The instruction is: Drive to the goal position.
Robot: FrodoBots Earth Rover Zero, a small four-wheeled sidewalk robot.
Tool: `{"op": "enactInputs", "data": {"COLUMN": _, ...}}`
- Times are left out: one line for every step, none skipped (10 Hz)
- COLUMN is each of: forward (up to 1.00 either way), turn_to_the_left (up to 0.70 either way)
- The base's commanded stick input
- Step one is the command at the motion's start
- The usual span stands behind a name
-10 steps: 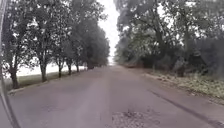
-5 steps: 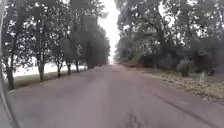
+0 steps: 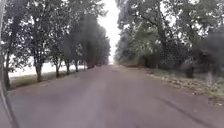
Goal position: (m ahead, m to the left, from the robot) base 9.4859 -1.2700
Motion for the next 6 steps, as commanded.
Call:
{"op": "enactInputs", "data": {"forward": 0.70, "turn_to_the_left": 0.00}}
{"op": "enactInputs", "data": {"forward": 0.70, "turn_to_the_left": -0.01}}
{"op": "enactInputs", "data": {"forward": 0.70, "turn_to_the_left": -0.10}}
{"op": "enactInputs", "data": {"forward": 0.70, "turn_to_the_left": -0.30}}
{"op": "enactInputs", "data": {"forward": 0.70, "turn_to_the_left": -0.08}}
{"op": "enactInputs", "data": {"forward": 0.70, "turn_to_the_left": -0.04}}
